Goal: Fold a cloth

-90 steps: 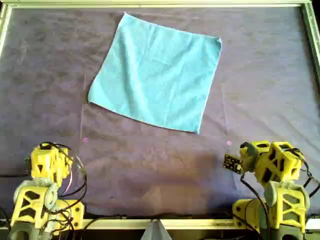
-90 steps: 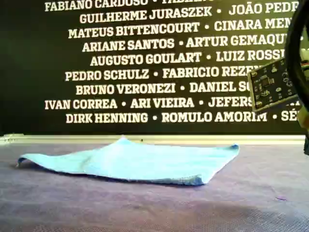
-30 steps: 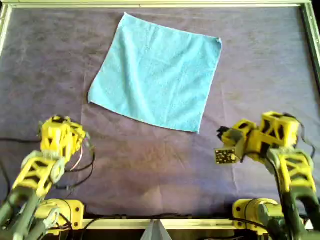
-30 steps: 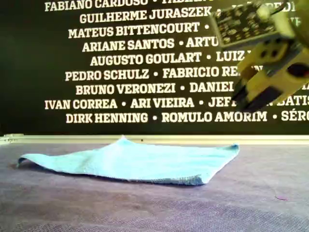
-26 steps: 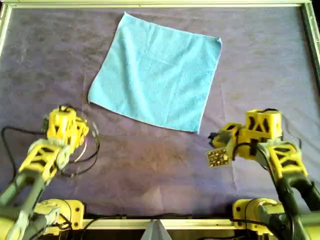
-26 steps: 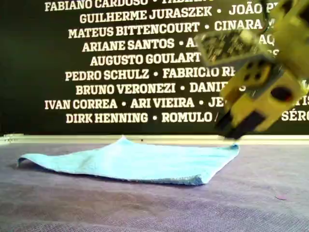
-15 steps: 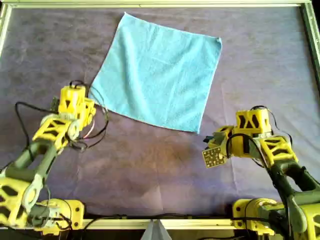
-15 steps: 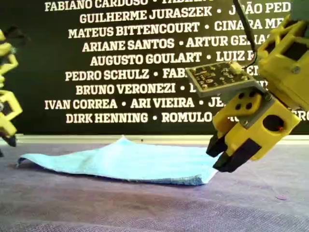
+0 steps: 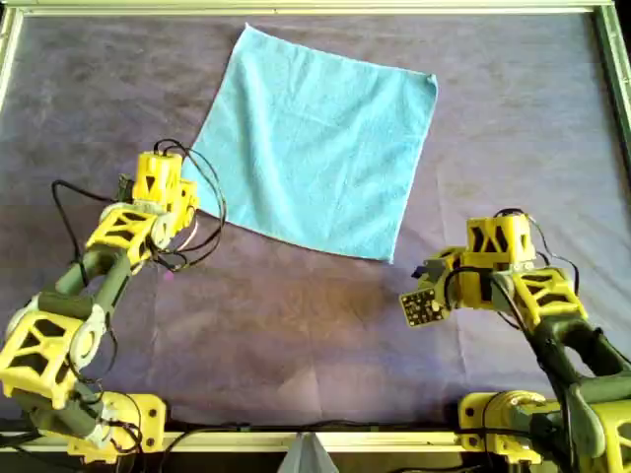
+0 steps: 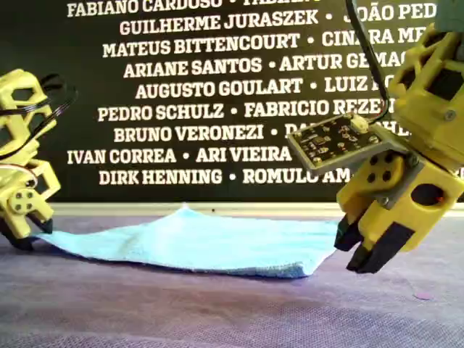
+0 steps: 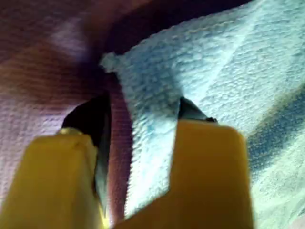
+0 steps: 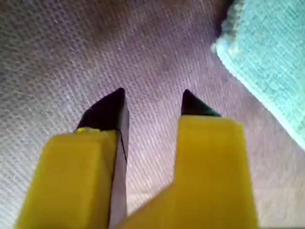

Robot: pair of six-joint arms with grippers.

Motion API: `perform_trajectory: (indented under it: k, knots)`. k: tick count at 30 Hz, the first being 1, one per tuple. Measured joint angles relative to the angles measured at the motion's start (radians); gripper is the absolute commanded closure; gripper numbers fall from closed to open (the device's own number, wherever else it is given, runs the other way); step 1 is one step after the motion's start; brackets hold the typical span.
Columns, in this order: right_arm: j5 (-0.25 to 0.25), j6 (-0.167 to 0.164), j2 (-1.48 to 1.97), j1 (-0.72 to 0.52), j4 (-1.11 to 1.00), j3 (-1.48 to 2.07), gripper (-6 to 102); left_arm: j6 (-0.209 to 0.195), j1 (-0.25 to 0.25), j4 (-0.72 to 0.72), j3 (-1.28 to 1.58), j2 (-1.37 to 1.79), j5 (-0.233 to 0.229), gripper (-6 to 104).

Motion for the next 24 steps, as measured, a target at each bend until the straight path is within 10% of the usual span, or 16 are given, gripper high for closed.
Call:
perform_trajectory:
  k: [24]
  knots:
    - [0.011,0.055,-0.399,0.097,0.0,-0.383,49,0.009,-0.002,0.0,-0.041,-0.04,0.0,45]
